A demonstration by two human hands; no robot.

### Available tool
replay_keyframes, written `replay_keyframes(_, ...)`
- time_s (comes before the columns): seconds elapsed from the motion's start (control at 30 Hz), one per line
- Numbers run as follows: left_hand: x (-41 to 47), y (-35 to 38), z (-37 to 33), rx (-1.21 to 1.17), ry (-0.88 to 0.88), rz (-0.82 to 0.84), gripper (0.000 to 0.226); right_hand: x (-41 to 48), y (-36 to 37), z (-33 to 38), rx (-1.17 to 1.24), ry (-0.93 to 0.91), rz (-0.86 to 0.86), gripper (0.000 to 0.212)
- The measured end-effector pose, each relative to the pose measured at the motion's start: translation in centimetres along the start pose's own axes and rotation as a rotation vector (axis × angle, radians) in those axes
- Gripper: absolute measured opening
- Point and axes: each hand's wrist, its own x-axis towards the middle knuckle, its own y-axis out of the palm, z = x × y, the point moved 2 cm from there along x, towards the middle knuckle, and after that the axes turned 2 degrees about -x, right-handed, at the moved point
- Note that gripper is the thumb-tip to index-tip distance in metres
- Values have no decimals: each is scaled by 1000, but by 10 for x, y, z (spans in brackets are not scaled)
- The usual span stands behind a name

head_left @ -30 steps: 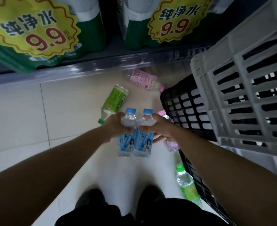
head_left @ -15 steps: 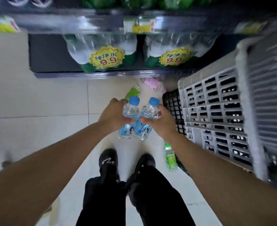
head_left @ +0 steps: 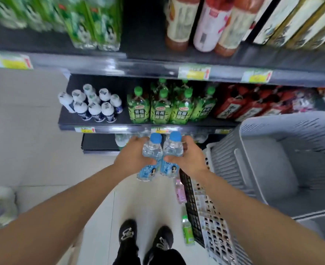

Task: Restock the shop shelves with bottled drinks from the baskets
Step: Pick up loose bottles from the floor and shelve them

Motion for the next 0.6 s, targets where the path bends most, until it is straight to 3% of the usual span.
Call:
replay_keyframes(0.13,-20,-52,-49,-9,77,-91,76,-13,-48,63,-37,-121,-69,63)
replay_keyframes(0.3,-40,-110,-103,23,163,-203,75,-27,-101,130,-112,-247,-150,68)
replay_keyframes(0.6,-81,-199,-200,71,304,-388,78,-59,-190,233,-71,-461,-259,66)
